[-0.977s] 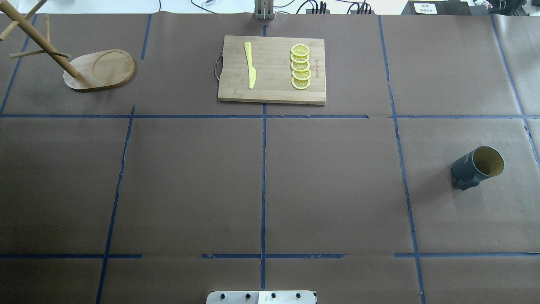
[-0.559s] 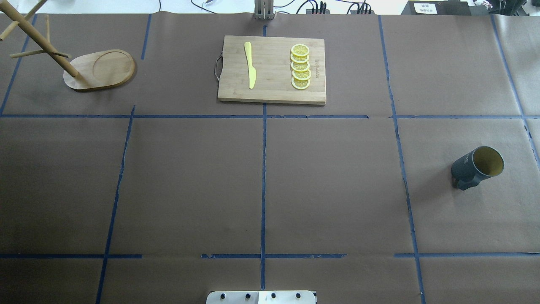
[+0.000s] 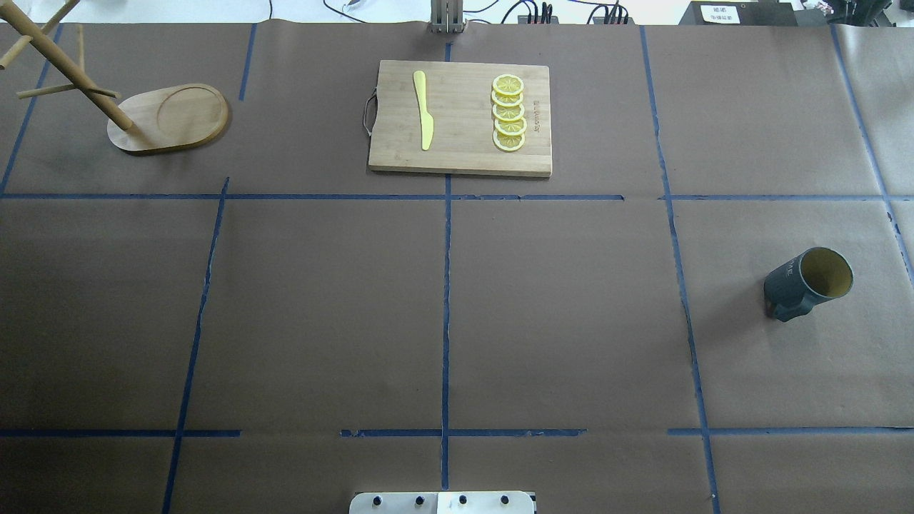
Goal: Hang cup on storage rack
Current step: 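Lower the right gripper over the teal mug's rim, then grasp the teal mug by its rim with the right gripper and lift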
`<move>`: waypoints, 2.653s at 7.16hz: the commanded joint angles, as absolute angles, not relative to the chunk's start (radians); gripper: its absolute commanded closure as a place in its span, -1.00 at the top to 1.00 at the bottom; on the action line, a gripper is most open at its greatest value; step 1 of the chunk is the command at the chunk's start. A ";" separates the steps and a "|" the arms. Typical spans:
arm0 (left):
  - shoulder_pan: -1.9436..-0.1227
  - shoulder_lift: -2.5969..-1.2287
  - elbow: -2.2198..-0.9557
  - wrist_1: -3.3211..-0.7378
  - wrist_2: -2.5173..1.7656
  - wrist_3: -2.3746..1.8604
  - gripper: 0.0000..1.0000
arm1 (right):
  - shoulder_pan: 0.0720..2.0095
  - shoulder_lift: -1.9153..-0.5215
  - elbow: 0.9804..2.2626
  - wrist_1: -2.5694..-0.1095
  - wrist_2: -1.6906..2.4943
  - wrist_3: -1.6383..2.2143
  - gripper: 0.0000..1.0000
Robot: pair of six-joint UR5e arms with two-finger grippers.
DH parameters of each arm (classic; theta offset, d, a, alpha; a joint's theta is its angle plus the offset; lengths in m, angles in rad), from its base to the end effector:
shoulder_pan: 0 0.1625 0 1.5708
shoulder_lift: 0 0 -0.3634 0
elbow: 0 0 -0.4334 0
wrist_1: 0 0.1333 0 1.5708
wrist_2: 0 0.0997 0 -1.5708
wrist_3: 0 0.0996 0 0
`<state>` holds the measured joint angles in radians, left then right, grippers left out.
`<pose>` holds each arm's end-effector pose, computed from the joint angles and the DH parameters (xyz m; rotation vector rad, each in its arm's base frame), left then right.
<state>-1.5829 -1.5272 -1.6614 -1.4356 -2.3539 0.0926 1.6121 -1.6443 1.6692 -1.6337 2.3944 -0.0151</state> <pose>-0.0692 -0.5094 0.5843 -0.0426 0.7859 0.0418 0.0810 -0.5007 0.5856 -0.0126 -0.8242 0.0403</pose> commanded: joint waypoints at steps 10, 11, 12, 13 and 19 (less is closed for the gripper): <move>-1.583 -1.532 -1.675 -1.436 -2.390 0.089 1.00 | 1.225 -1.780 1.904 -1.201 2.321 0.699 1.00; -1.583 -1.532 -1.675 -1.436 -2.390 0.087 1.00 | 1.176 -1.798 1.851 -1.108 2.300 0.709 1.00; -1.583 -1.532 -1.675 -1.437 -2.390 0.087 1.00 | 1.151 -1.793 1.835 -1.092 2.298 0.713 1.00; -1.583 -1.534 -1.675 -1.436 -2.390 0.087 1.00 | 1.128 -1.790 1.818 -1.092 2.292 0.721 1.00; -1.583 -1.525 -1.680 -1.436 -2.390 0.095 1.00 | 1.072 -1.723 1.735 -1.092 2.287 0.742 1.00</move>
<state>-1.5831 -1.5267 -1.6803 -1.4358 -2.3894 0.0937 1.0891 -1.7293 1.7526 -1.0926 2.2872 0.7412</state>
